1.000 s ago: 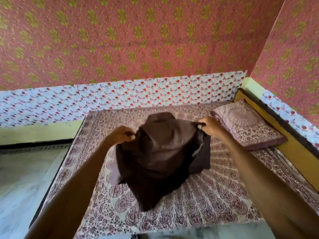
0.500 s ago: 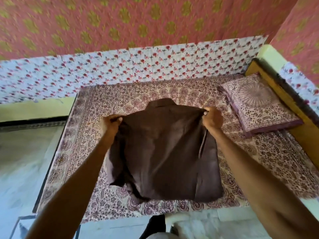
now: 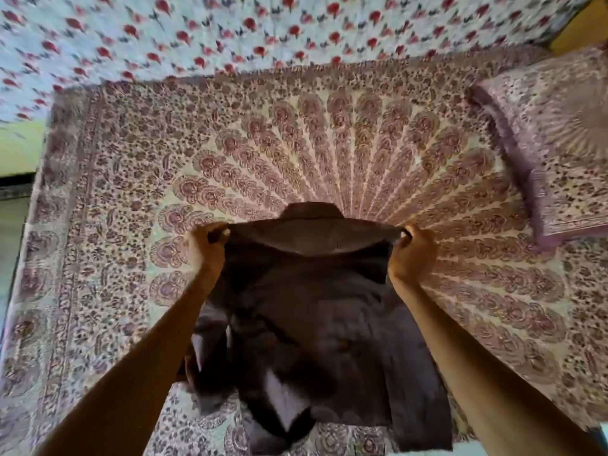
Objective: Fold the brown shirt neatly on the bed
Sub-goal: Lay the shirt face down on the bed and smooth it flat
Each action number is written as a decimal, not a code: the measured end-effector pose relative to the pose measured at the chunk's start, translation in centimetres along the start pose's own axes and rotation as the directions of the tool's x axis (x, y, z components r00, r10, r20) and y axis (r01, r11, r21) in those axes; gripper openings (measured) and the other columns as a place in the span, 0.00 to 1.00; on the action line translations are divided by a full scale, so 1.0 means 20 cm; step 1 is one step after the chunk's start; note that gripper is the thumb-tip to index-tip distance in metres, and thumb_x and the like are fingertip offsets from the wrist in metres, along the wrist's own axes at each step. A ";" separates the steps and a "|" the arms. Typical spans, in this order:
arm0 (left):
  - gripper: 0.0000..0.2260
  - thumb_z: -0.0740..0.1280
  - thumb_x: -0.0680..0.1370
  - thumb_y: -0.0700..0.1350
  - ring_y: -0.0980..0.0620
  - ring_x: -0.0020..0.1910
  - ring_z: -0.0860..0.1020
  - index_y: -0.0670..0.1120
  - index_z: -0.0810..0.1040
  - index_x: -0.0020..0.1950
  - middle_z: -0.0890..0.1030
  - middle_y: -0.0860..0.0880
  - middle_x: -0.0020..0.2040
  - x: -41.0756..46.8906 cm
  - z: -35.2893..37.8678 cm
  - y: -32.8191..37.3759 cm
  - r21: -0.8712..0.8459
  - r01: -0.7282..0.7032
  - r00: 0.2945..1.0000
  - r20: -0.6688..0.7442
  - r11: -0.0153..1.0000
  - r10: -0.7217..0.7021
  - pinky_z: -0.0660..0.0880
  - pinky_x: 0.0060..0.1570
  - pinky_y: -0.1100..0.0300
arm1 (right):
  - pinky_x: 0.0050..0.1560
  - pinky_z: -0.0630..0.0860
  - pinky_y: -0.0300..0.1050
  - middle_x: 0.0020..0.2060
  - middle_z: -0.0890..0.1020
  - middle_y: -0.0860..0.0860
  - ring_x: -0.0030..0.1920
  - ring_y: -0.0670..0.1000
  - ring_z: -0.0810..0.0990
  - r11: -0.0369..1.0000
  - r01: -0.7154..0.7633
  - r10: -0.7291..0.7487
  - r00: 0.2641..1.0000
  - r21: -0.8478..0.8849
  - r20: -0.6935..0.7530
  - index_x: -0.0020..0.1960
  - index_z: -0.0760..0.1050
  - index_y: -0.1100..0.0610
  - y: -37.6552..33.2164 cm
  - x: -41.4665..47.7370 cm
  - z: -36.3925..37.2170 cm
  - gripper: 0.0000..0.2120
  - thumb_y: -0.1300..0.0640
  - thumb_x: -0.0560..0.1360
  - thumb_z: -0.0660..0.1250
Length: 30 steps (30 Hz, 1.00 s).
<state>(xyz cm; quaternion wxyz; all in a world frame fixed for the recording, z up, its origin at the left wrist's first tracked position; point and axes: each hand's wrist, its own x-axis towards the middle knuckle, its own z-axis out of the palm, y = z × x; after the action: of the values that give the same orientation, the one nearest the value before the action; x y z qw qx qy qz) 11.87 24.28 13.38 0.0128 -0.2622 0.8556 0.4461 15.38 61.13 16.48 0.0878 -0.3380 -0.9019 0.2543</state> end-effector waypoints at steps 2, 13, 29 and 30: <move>0.09 0.71 0.74 0.46 0.42 0.52 0.78 0.47 0.83 0.53 0.82 0.43 0.50 0.07 0.11 -0.02 0.142 0.018 0.999 -0.047 0.990 -0.011 0.76 0.53 0.48 | 0.41 0.68 0.46 0.48 0.80 0.59 0.48 0.61 0.78 0.998 -0.038 0.037 0.999 0.054 0.009 0.52 0.80 0.58 0.06 0.05 0.23 0.10 0.65 0.78 0.60; 0.07 0.68 0.74 0.44 0.47 0.56 0.72 0.52 0.83 0.48 0.78 0.55 0.50 0.68 0.48 -0.06 0.145 -0.226 0.935 -0.246 0.963 0.256 0.67 0.61 0.48 | 0.43 0.64 0.43 0.46 0.80 0.63 0.45 0.57 0.74 0.918 0.192 -0.095 0.956 0.347 -0.279 0.54 0.74 0.69 -0.07 0.55 0.96 0.12 0.63 0.81 0.55; 0.22 0.71 0.72 0.61 0.45 0.47 0.80 0.41 0.80 0.49 0.81 0.42 0.46 1.11 0.97 0.27 0.523 -0.308 0.675 0.709 0.795 -0.205 0.73 0.47 0.57 | 0.39 0.68 0.46 0.31 0.75 0.51 0.42 0.56 0.80 0.910 0.389 -0.170 0.666 -0.144 0.726 0.38 0.74 0.58 -0.46 0.90 1.29 0.21 0.40 0.75 0.66; 0.22 0.73 0.71 0.58 0.45 0.48 0.80 0.41 0.80 0.52 0.80 0.42 0.46 1.12 0.99 0.29 0.537 -0.337 0.680 0.707 0.773 -0.195 0.73 0.46 0.57 | 0.38 0.67 0.45 0.30 0.74 0.51 0.40 0.56 0.79 0.927 0.363 -0.185 0.664 -0.096 0.725 0.37 0.74 0.58 -0.48 0.91 1.30 0.18 0.44 0.74 0.69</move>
<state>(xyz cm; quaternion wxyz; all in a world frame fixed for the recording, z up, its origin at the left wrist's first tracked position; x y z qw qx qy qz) -14.31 32.32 0.06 0.4206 -0.0063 0.8851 0.1994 -12.41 56.56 -1.15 -0.2652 -0.0826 -0.9301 0.2403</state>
